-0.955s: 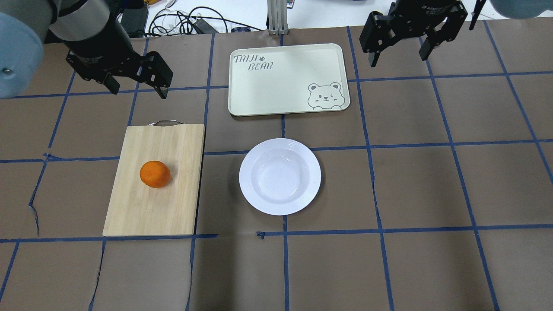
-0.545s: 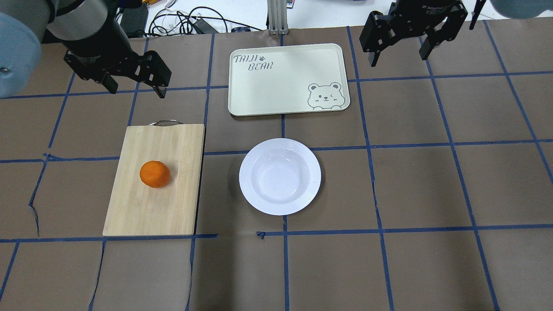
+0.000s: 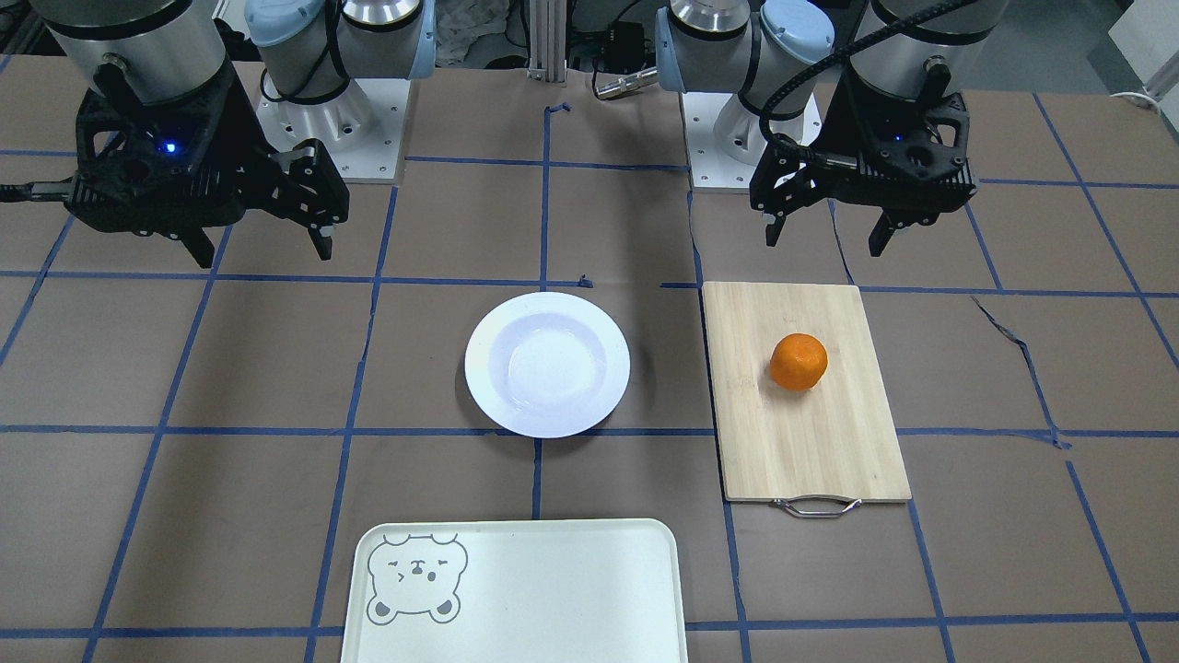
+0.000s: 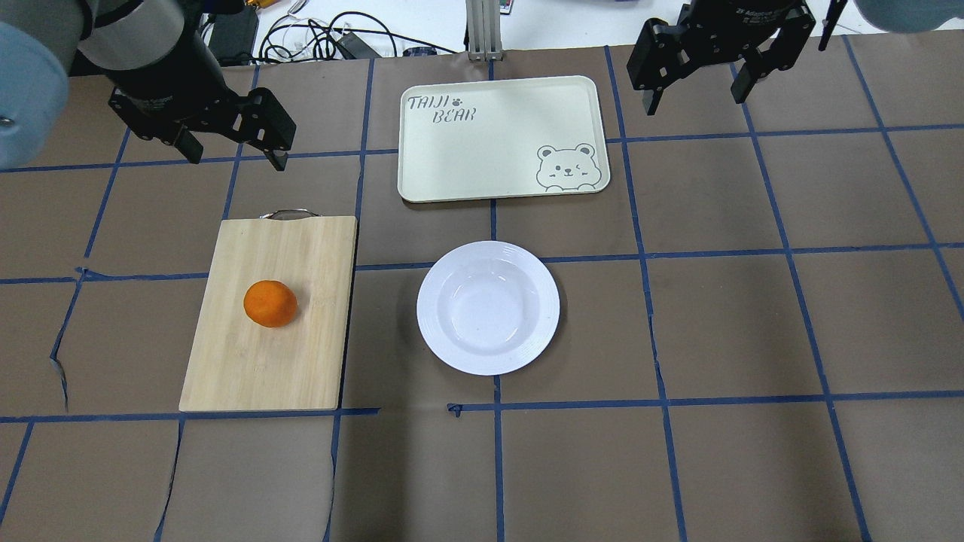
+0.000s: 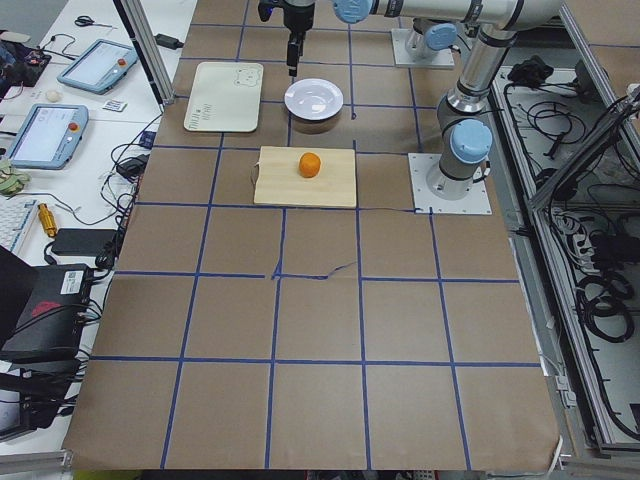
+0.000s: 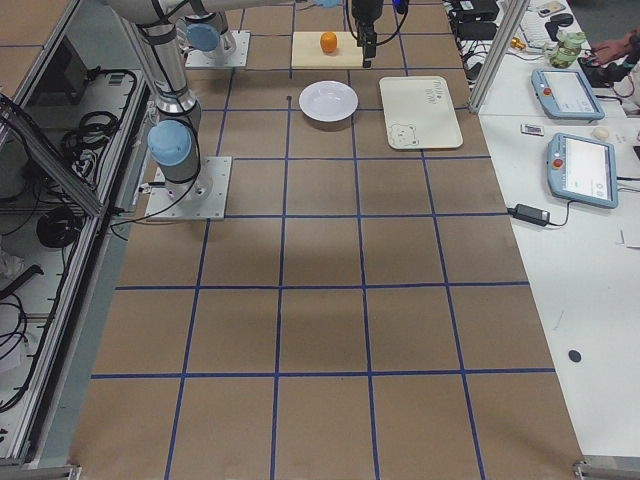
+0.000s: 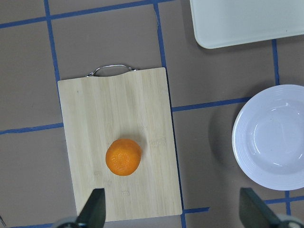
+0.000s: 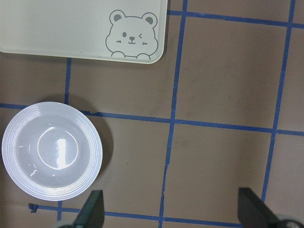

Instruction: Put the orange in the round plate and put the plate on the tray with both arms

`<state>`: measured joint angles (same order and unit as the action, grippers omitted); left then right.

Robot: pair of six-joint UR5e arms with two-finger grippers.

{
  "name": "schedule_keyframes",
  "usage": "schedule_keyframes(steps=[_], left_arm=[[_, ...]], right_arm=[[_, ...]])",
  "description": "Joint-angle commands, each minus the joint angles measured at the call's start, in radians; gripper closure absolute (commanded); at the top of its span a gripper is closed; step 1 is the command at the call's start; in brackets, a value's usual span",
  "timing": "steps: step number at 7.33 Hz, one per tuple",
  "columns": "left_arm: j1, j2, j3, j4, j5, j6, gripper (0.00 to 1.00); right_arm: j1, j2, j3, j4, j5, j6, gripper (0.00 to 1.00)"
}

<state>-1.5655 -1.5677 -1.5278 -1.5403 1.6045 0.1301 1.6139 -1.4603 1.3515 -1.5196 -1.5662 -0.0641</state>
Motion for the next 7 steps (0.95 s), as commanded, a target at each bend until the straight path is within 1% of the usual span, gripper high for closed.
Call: schedule_keyframes(steps=[1,5,7], left_arm=[[0.002,-0.003,0.003,-0.003,0.0,0.002,0.0],[0.002,-0.023,0.028,0.006,-0.006,-0.001,0.0],[0.001,-0.038,0.008,0.012,-0.006,-0.01,0.0]], right_arm=[[0.001,0.0,0.0,-0.001,0.0,0.003,0.0],[0.003,-0.002,0.0,-0.001,-0.002,0.0,0.0],[0.003,-0.002,0.001,-0.001,-0.002,0.003,0.0]])
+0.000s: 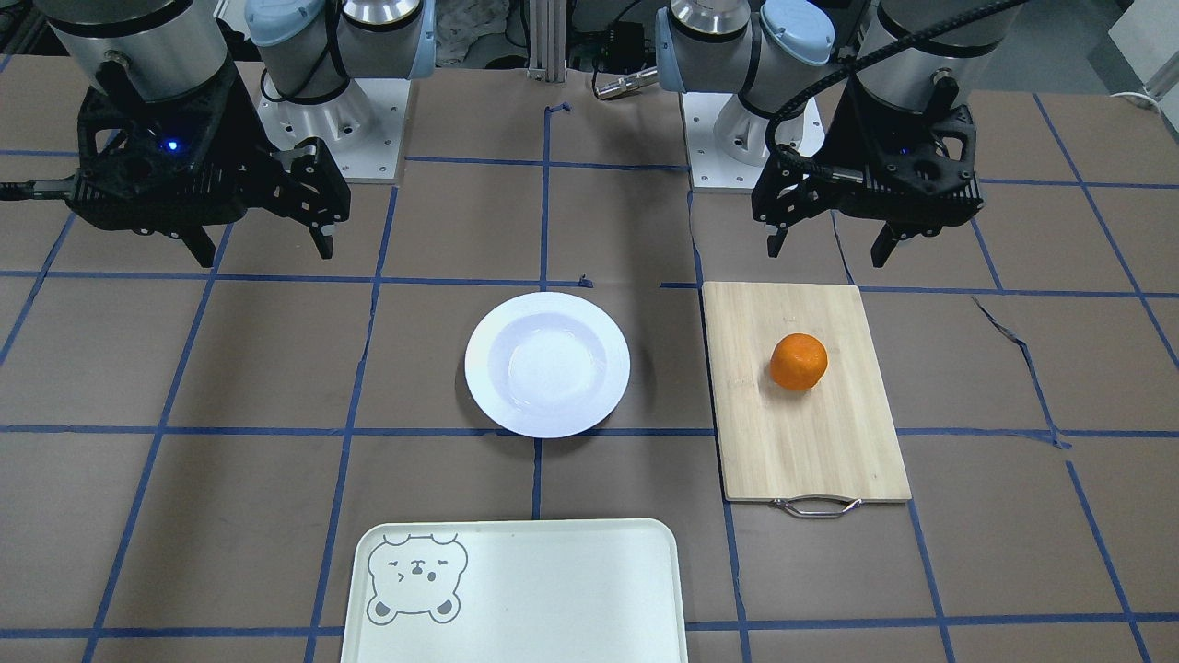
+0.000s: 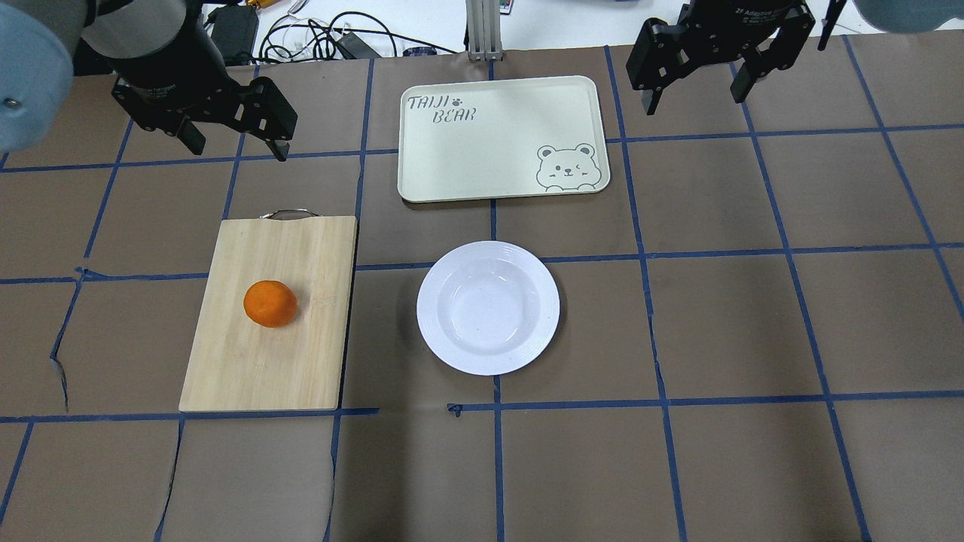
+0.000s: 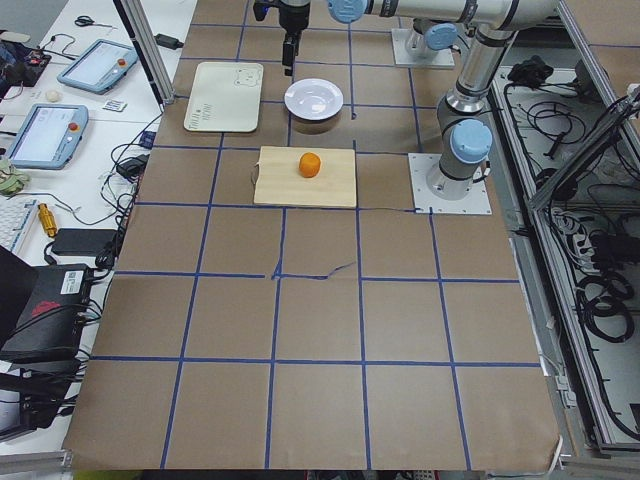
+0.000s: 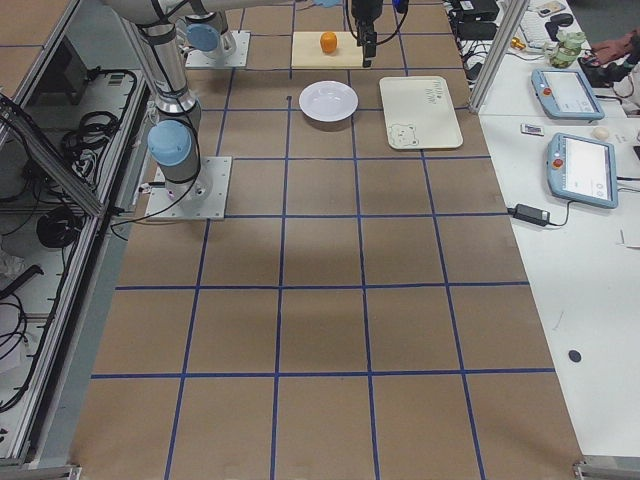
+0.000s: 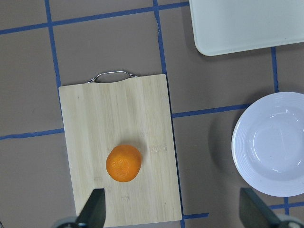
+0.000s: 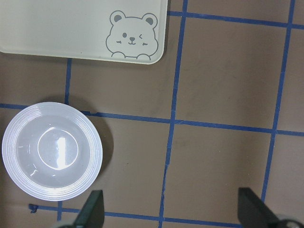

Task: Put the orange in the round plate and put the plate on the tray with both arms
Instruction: 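Lower the left gripper onto the orange on the cutting board and grasp it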

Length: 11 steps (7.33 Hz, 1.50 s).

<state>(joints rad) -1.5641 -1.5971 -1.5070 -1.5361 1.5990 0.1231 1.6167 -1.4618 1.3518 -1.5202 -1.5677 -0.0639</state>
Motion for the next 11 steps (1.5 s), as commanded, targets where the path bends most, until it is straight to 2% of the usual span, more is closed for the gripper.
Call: schedule_keyframes(steps=[1,3,4,6,8,9,11], left_arm=[[-0.001,-0.02,-0.022,0.014,0.002,-0.006,0.0],[0.002,-0.03,-0.103,0.019,0.012,-0.051,0.0],[0.002,-0.038,-0.169,0.065,0.012,-0.151,0.0],[0.012,-0.069,-0.299,0.192,0.013,-0.183,0.0],[0.061,-0.108,-0.395,0.322,0.047,-0.171,0.0],[0.062,-0.128,-0.429,0.37,0.103,-0.119,0.0],[0.087,-0.173,-0.493,0.466,0.136,0.036,0.02]], right_arm=[[-0.001,0.0,0.0,0.0,0.0,0.0,0.0],[0.0,0.0,0.001,0.0,0.0,0.004,0.0],[0.0,0.0,0.001,0.0,0.0,0.006,0.0],[0.0,0.0,0.001,0.0,0.0,0.003,0.0],[-0.001,0.0,0.001,0.0,-0.002,0.003,0.0],[-0.001,0.0,0.001,0.0,0.001,0.004,0.0],[0.0,0.0,0.001,0.0,0.0,0.004,0.0]])
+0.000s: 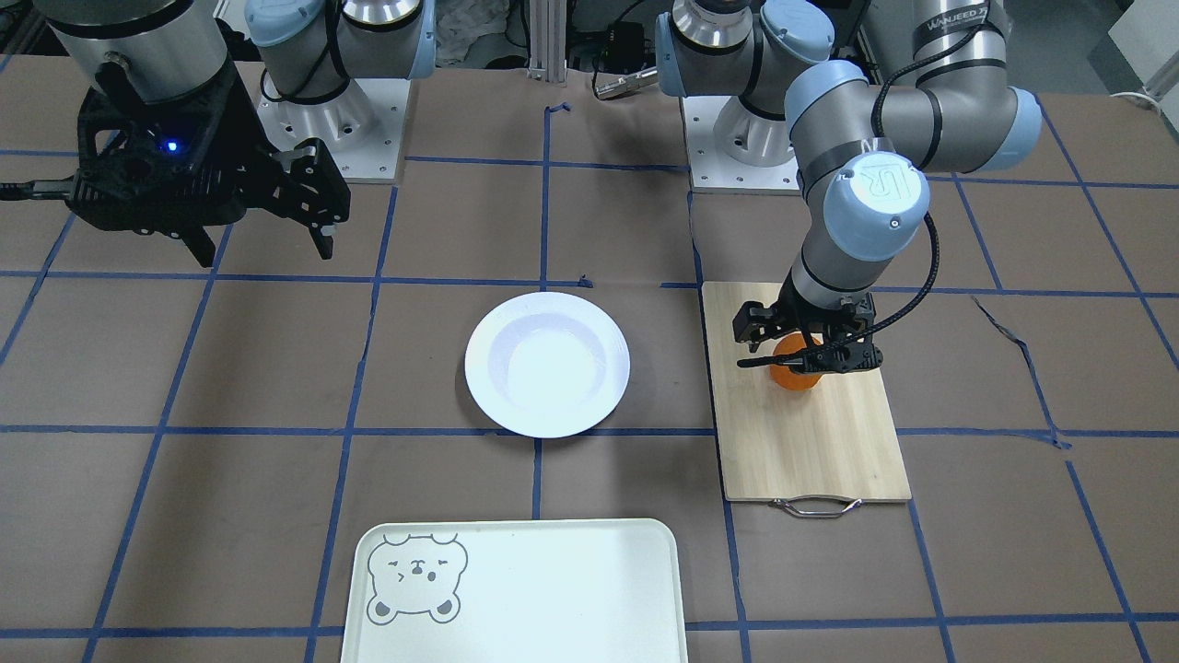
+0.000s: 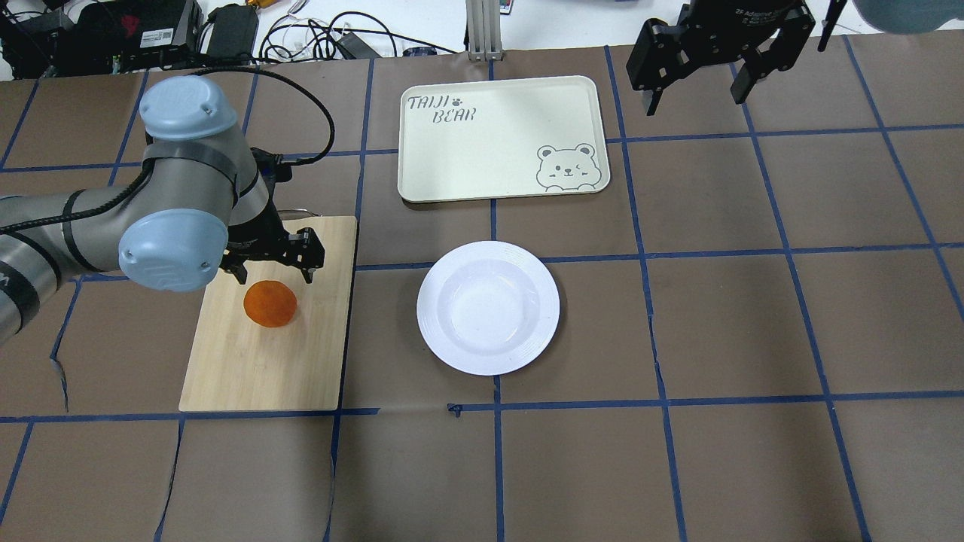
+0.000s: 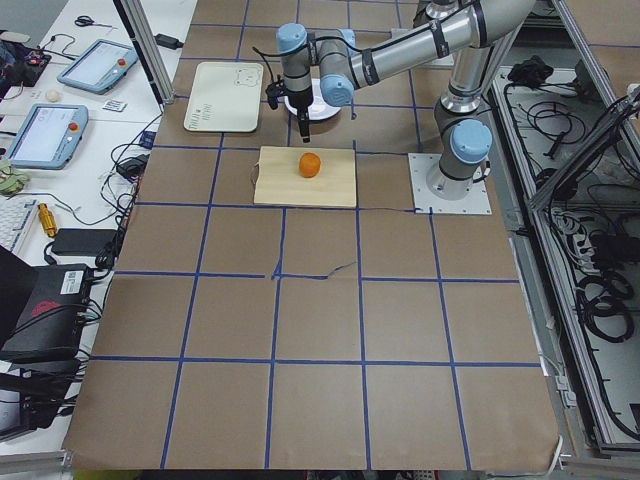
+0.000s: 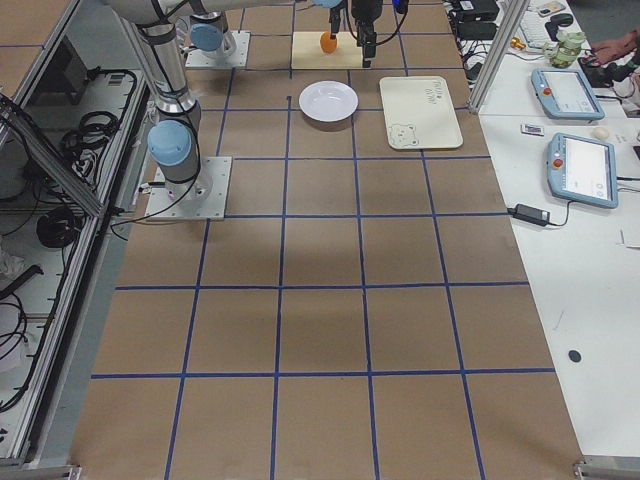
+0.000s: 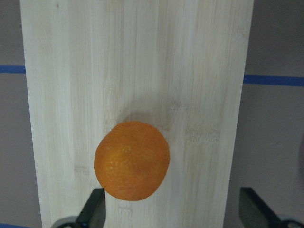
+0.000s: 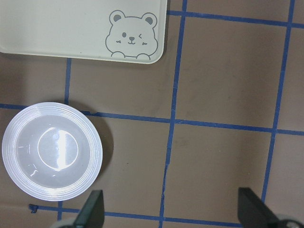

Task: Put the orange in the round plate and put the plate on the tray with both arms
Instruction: 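Lower the left gripper onto the orange on the cutting board and grasp it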

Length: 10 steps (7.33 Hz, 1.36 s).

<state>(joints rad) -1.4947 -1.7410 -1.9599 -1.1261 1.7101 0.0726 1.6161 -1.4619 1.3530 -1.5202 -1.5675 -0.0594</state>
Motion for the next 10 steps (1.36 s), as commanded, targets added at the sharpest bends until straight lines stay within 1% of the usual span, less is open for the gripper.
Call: schedule_keyframes(steps=[1,3,5,6,7,8,9,10], left_arm=[[0.046,-0.054,-0.042,0.061,0.032,0.142,0.02],[0.059,-0.094,-0.048,0.084,0.025,0.162,0.08],[0.059,-0.098,-0.044,0.088,0.017,0.148,0.58],[0.057,-0.098,-0.034,0.089,0.0,0.115,0.74],[0.047,-0.085,-0.018,0.083,-0.085,0.014,0.77],[0.013,-0.084,0.014,0.065,-0.101,-0.151,0.77],[-0.057,-0.071,0.03,0.039,-0.102,-0.253,0.77],[-0.143,-0.066,0.038,0.035,-0.105,-0.399,0.79]], right_arm=[[0.001,0.0,0.0,0.0,0.0,0.0,0.0],[0.001,0.0,0.0,0.0,0.0,0.0,0.0],[0.001,0.0,0.0,0.0,0.0,-0.002,0.0],[0.001,0.0,0.0,0.0,0.001,0.001,0.0],[0.001,0.0,0.0,0.0,0.0,0.0,0.0],[0.001,0.0,0.0,0.0,0.0,0.001,0.0],[0.001,0.0,0.0,0.0,0.0,-0.002,0.0],[0.001,0.0,0.0,0.0,0.0,-0.002,0.0]])
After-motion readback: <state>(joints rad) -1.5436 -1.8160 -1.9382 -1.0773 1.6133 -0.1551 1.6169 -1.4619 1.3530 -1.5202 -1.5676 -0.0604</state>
